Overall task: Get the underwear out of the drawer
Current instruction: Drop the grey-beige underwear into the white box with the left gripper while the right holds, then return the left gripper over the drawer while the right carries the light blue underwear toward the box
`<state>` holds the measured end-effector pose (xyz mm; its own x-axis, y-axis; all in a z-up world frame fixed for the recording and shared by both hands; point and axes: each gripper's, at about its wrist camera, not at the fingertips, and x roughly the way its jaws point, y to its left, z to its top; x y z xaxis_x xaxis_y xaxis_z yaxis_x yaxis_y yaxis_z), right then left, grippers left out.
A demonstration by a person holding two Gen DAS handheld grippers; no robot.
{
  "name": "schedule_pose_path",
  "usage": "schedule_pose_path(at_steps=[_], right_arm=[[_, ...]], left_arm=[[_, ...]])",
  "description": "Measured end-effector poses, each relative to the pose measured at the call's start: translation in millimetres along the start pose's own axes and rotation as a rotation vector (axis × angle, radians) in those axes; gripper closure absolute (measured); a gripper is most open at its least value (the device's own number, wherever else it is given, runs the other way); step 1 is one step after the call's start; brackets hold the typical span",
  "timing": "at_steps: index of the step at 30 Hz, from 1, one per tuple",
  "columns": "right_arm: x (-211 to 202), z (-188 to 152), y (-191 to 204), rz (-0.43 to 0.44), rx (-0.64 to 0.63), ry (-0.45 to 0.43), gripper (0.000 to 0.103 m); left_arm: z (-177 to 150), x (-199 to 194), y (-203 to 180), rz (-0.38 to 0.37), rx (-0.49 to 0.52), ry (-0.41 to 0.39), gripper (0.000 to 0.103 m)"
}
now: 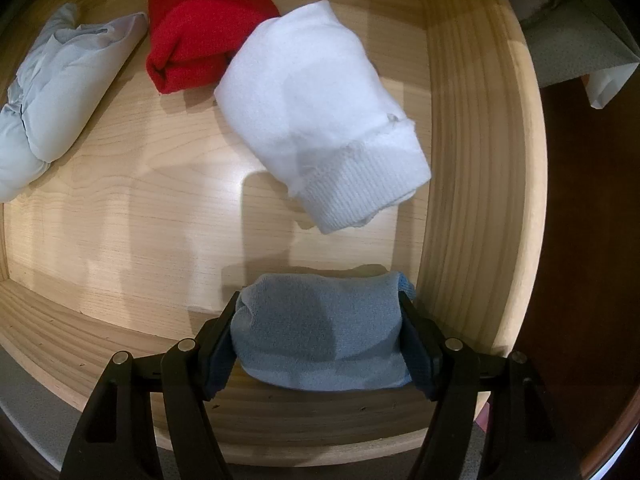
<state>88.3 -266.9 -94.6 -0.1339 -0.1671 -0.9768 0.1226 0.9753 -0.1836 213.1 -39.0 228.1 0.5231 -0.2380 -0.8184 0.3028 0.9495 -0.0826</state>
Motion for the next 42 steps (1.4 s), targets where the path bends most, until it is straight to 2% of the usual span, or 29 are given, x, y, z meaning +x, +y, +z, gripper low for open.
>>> schedule_pose_path(at_steps=[4, 10, 16, 19, 23, 31, 36, 42], right_arm=[[-0.6, 0.6, -0.4, 0.0, -0.002, 0.001, 0.035], [-0.6, 0.9, 0.6, 0.0, -0.005, 0.002, 0.035], [-1.6, 2.5, 2.2, -0.001, -0.011, 0.003, 0.035], [-1.5, 2.6, 3.4, -0.001, -0.01, 0.003, 0.035], [-1.6, 2.8, 4.6, -0.001, -0.01, 0.003, 0.035], [-1.6, 3.2, 5.9, -0.001, -0.01, 0.003, 0.035], [-2.2, 3.7, 5.4, 0.0, -0.012, -0.001, 0.035], [-7.4, 0.6, 4.8, 0.018, -0.027, -0.039, 0.037]], left_arm=[[2.7, 27.3, -6.7, 0.029, 0.025, 0.018, 0.062], [-7.1, 67.5, -7.6, 0.062, 0.025, 0.088, 0.062], [-17.5, 85.5, -9.1, 0.083, 0.028, 0.121, 0.061], [-18.6, 85.7, -9.9, 0.089, 0.025, 0.127, 0.057], [-18.5, 81.3, -13.9, 0.108, 0.038, 0.108, 0.056], [-24.3, 40.3, -7.1, 0.084, 0.028, 0.042, 0.055], [-51.2, 15.9, 7.2, 0.074, 0.019, 0.042, 0.054], [-97.4, 10.7, 23.1, 0.09, 0.016, 0.068, 0.054]])
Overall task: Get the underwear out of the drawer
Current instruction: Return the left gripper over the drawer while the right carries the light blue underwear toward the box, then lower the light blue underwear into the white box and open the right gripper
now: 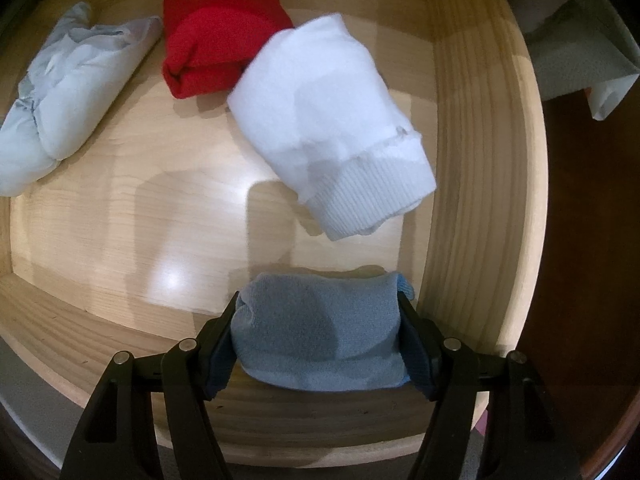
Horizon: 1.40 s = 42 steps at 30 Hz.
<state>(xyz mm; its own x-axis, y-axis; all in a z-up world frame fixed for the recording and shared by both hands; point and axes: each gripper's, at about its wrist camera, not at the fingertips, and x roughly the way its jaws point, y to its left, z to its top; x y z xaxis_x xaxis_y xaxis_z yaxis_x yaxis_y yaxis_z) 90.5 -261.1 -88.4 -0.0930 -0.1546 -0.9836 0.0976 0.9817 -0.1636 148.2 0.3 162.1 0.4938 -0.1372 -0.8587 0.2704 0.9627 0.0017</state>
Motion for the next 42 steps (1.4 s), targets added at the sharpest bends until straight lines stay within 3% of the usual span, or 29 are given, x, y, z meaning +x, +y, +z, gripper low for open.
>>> schedule_pose_path(at_steps=[9, 19, 27, 34, 42], right_arm=[[-12.4, -4.4, 2.3, 0.046, -0.026, -0.076, 0.042], [-48.5, 1.9, -8.7, 0.096, -0.017, -0.127, 0.043], [-117.8, -1.4, -16.8, 0.124, -0.028, -0.227, 0.043], [-183.8, -2.7, -37.0, 0.123, -0.051, -0.334, 0.043], [-282.0, 18.2, -40.7, 0.103, -0.065, -0.493, 0.043]], left_arm=[[-69.9, 33.1, 17.4, 0.043, -0.034, 0.078, 0.054], [-116.2, 67.2, 18.3, 0.087, -0.029, 0.096, 0.054], [-141.0, 83.1, 14.6, 0.127, 0.021, 0.081, 0.054], [-145.0, 84.3, 30.7, 0.061, -0.081, 0.075, 0.054], [-146.0, 73.3, 30.2, 0.087, -0.093, 0.01, 0.054]])
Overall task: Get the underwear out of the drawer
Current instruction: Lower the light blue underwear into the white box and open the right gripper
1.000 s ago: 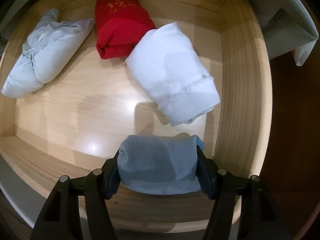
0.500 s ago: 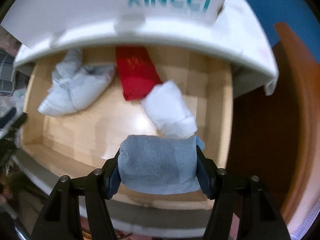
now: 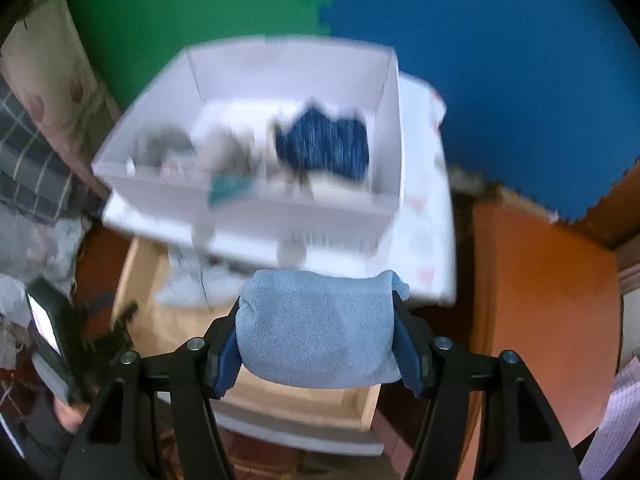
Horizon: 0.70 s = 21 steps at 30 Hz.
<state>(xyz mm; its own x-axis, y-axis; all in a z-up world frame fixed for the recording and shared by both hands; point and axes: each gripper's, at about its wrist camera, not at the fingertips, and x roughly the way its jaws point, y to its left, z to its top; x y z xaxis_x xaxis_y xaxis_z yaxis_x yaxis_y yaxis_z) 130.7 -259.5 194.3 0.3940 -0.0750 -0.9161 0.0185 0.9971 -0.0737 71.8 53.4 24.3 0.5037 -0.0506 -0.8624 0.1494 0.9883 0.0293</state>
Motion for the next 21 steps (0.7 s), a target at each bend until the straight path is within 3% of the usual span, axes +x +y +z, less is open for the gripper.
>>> schedule_pose_path(at_steps=[5, 10, 17, 21], right_arm=[[-11.5, 52.9, 11.6, 0.029, 0.012, -0.056, 0.043], [15.0, 89.5, 37.3, 0.033, -0.005, -0.049, 0.043], [59.8, 113.9, 59.0, 0.035, -0.015, 0.011, 0.041], [78.2, 114.7, 60.7, 0.047, -0.01, 0.03, 0.034]], left_arm=[[-0.2, -2.1, -4.4, 0.02, 0.019, -0.02, 0.054], [-0.4, -3.6, -1.7, 0.008, 0.01, -0.029, 0.054], [0.7, -2.6, 5.0, -0.008, -0.027, -0.022, 0.054], [1.2, -2.2, 3.8, -0.012, -0.022, -0.02, 0.054]])
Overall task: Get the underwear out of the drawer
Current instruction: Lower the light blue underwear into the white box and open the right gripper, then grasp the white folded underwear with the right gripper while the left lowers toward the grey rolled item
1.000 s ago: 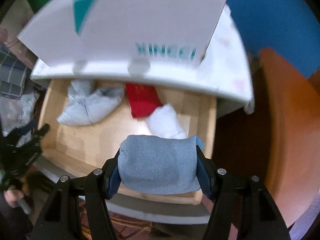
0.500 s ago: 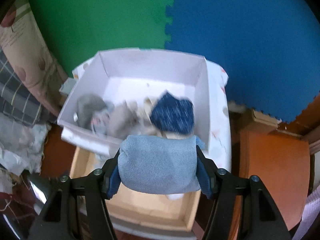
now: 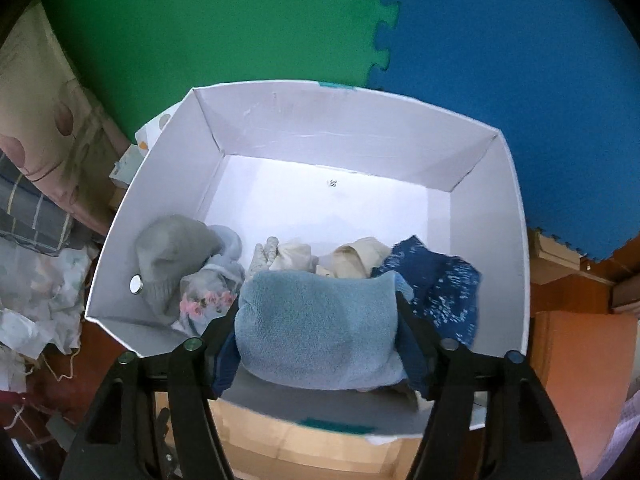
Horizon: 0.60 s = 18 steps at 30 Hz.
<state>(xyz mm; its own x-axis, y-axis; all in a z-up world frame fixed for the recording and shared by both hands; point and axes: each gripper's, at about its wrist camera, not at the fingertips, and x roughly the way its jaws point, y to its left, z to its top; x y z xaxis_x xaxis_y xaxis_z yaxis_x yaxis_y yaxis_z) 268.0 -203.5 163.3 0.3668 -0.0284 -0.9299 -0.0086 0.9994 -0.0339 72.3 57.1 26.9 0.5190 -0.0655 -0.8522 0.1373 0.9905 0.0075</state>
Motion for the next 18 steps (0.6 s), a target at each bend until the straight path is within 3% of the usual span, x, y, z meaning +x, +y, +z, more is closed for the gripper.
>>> schedule_pose_path(at_steps=[6, 11, 18], right_arm=[[-7.5, -4.1, -6.4, 0.026, 0.026, -0.014, 0.024], [-34.2, -15.1, -16.8, 0.042, 0.049, -0.029, 0.023], [-65.2, -66.7, -32.5, 0.064, 0.013, -0.017, 0.022]], left_arm=[[-0.8, 4.4, -5.4, 0.011, 0.016, 0.016, 0.054], [-1.7, 7.5, -8.6, 0.027, 0.03, 0.03, 0.054], [-2.0, 10.7, -8.0, 0.029, 0.034, 0.049, 0.054]])
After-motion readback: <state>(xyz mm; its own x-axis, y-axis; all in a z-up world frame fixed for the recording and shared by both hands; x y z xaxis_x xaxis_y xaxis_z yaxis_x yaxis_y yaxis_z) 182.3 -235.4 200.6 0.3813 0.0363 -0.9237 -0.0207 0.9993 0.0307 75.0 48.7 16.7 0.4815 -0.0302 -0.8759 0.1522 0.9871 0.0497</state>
